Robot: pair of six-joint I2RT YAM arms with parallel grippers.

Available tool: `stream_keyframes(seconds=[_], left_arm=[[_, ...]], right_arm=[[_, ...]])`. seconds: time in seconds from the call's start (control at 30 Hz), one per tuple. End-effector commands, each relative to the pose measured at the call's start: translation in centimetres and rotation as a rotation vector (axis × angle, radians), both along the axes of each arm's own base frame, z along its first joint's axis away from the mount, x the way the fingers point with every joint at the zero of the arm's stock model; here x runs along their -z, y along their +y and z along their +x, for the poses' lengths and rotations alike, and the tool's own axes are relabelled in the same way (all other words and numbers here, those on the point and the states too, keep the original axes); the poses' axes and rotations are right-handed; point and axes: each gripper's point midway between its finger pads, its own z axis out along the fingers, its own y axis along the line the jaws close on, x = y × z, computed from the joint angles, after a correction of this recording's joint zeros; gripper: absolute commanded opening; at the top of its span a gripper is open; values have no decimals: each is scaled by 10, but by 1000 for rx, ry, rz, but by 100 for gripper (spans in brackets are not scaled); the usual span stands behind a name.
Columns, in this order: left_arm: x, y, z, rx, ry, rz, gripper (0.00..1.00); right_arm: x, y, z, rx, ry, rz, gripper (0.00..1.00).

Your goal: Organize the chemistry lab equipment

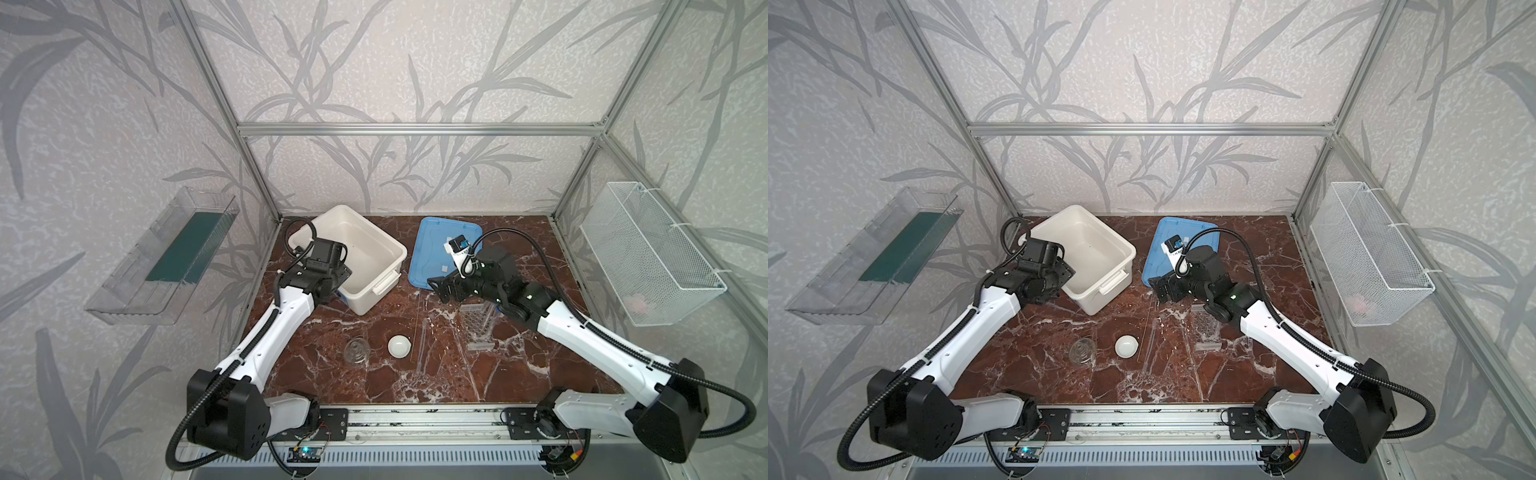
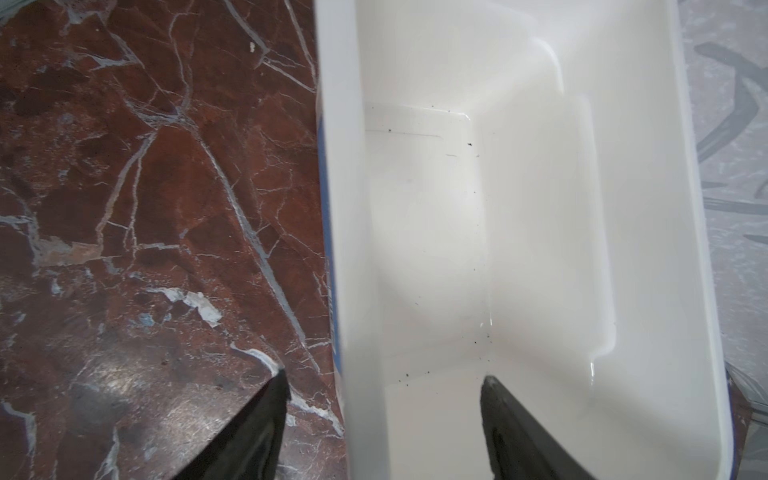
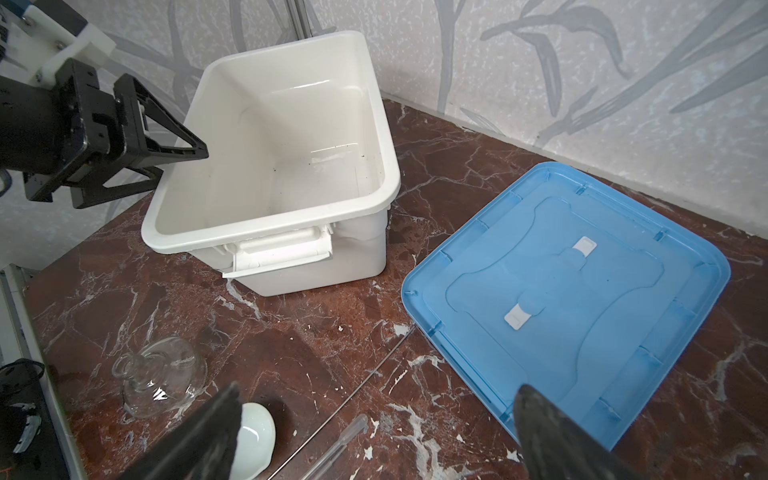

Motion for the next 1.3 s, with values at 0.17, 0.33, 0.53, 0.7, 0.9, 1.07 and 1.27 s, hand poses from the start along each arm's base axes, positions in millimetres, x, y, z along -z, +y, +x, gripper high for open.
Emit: stream_keyframes(seconds=[0.17,0.33,0.53,0.7,0.9,1.07,1.27], left_arm=[[-3,-55,14,58,-83,-95,76],[-16,-80,32,90,-136,-84,76],[-16,-113,56,130,-158,-136,76],[-18,-141,72,163,-174,-161,79],[-25,-168,81,290,-194,-214,83],[-31,-159,54,353,-128,-173,84],[-41,-84,34,126,-194,-123,91]], right_arm=[[-13,-4,-2,15,-47,22,100],[-9,-6,-1,21,-43,7,100],[-7,-5,0,23,-39,5,100],[-4,-5,1,25,-34,-1,100],[-5,-8,1,38,-49,-4,100],[-5,-11,0,41,-51,-14,100],[-5,-8,0,36,-52,1,100]])
